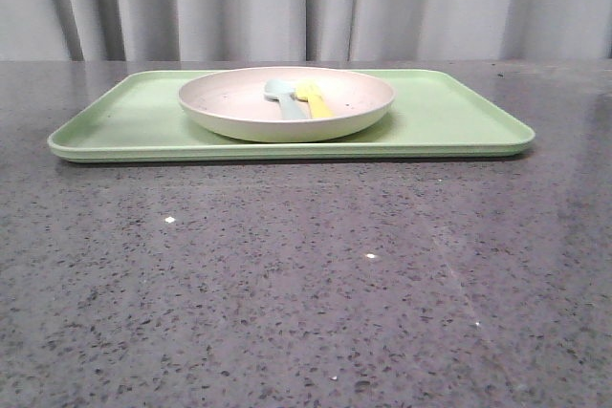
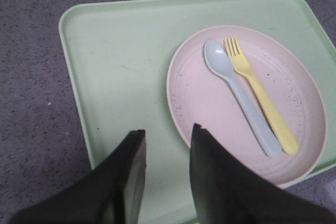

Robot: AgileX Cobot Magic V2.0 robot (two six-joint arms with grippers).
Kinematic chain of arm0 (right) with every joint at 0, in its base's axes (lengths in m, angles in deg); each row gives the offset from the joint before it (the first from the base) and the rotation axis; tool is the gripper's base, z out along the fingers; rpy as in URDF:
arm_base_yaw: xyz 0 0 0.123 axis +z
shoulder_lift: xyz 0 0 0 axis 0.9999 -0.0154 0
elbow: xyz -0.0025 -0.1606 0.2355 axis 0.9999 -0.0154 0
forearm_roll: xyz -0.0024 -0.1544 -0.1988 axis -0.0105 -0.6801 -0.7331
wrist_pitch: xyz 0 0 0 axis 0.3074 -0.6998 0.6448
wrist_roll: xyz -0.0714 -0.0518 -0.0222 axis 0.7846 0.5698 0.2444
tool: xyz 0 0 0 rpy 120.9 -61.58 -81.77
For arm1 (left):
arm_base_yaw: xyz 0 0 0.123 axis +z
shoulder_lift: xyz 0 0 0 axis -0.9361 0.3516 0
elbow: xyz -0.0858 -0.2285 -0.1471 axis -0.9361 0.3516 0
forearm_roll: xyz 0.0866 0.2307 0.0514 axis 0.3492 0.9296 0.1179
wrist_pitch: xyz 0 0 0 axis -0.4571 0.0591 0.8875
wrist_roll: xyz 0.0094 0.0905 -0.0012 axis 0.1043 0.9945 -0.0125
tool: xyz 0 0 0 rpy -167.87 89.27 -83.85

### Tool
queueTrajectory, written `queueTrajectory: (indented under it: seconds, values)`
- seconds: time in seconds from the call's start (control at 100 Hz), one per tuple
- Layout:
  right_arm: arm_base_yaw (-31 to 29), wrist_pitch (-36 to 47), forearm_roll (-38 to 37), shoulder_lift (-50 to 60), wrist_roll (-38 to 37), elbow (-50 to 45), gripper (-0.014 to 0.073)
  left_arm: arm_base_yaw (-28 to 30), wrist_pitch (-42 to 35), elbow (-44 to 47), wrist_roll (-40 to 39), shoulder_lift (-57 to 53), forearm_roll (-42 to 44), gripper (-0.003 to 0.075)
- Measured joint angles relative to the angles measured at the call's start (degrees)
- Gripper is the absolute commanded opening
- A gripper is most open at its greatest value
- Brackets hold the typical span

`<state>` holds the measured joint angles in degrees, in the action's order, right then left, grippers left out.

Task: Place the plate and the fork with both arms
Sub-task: 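Lower the plate onto the tray, open the left gripper, withdraw, then lower the right gripper onto the yellow fork and close it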

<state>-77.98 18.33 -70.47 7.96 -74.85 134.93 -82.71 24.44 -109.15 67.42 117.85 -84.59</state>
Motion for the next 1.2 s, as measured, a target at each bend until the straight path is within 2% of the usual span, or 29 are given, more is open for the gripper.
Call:
queueTrajectory:
  seconds: [0.19, 0.52, 0.87, 1.2]
  values:
    - [5.24, -4.78, 0.00, -10.46, 0.00, 9.90, 0.0446, 0.00, 0.35, 5.95, -0.55, -8.95, 4.08, 0.0199]
    - [10.37, -12.79, 0.13, -29.69, 0.00, 26.69, 0.0446, 0.00, 0.98, 16.92, -9.56, -22.92, 14.00, 0.0199]
    - [13.43, -20.33, 0.15, -47.39, 0.00, 45.62, 0.0446, 0.00, 1.55, 25.56, -10.34, -31.53, 14.39, 0.0199]
    - [17.12, -28.17, 0.04, -64.58, -0.68, 65.88, 0.0446, 0.00, 1.78, 26.34, -10.43, -33.37, 13.08, 0.0199]
